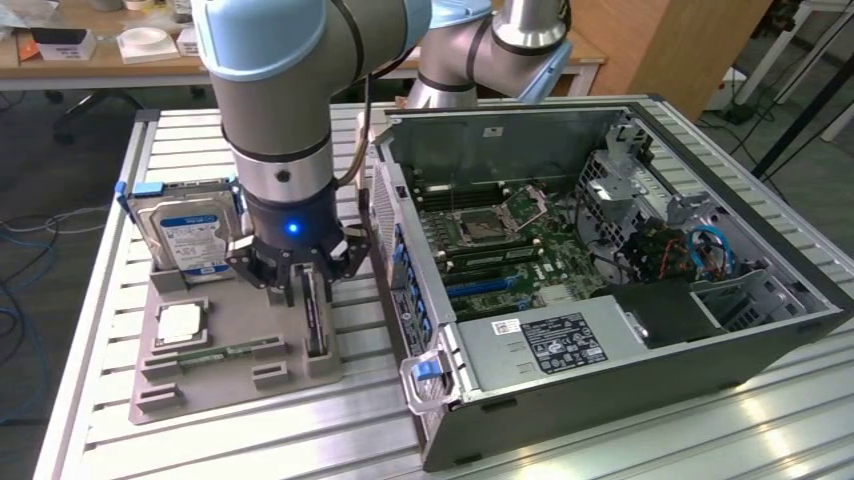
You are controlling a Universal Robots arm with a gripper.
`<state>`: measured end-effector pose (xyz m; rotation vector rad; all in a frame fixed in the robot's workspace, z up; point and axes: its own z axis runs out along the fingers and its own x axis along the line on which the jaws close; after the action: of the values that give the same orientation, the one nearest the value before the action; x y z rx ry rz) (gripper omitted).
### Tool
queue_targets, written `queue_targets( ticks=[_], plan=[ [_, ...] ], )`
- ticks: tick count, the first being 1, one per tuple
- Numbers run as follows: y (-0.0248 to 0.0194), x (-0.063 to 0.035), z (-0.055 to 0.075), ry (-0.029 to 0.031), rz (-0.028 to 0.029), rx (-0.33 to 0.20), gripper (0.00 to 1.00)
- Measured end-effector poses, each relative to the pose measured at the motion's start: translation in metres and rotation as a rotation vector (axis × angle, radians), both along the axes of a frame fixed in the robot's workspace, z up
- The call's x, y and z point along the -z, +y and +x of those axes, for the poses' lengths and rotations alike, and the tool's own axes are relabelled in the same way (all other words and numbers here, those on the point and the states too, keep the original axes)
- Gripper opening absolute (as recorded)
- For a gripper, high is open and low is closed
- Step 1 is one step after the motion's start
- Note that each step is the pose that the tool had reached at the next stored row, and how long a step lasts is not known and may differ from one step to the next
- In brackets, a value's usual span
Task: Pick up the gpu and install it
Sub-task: 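Pick up the gpu and move the gpu toward the slot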
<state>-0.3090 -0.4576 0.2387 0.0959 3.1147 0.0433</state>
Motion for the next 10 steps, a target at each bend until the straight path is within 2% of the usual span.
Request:
queue_targets(
  ticks=[9,10],
  plan=[
    [0.0,0.0002,0.0,-0.0001,0.0001,0.0,0.46],
    [0.0,0.0003,0.0,-0.0001,0.0002,0.0,0.39]
  ],
)
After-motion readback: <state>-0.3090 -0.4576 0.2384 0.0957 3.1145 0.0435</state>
